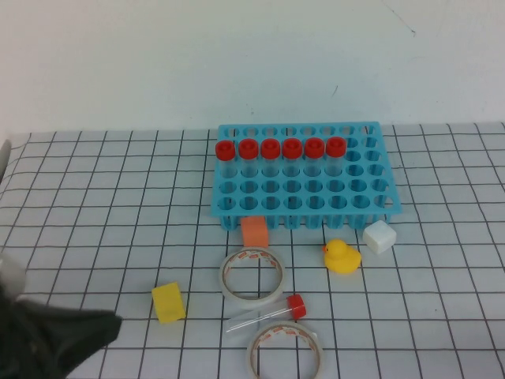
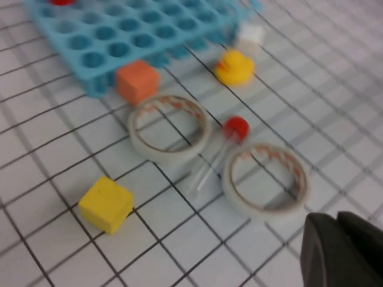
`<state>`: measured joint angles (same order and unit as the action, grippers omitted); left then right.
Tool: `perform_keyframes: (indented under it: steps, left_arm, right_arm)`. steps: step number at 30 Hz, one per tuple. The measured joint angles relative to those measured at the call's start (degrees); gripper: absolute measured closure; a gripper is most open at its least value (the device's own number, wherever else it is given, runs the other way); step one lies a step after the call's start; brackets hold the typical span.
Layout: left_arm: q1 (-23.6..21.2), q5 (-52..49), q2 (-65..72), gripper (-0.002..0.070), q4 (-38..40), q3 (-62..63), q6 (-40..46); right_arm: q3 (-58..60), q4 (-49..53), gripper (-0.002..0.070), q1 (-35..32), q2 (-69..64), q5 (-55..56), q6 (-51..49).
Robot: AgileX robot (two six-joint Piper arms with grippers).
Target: Place the test tubes
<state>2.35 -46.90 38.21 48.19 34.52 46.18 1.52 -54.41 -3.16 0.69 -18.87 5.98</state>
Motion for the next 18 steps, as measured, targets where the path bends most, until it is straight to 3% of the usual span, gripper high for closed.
perform_keyframes:
  steps: [5,9,18]
  left_arm:
    - [0.13,-11.54,17.1,0.0676,-7.1,16.65,9.92]
    - [2.76,-12.53,25.2,0.0676,-12.17,24.63,10.4]
    - [20.85,-13.29,40.3,0.0676,-28.84,33.91,6.78]
  right_arm:
    - [0.0,0.0,0.0678,0.0,0.0,-1.65,1.68]
    - [0.0,0.0,0.0678,0.0,0.0,-3.86,4.42]
    - [0.0,0.0,0.0678,0.0,0.0,-3.98,6.47]
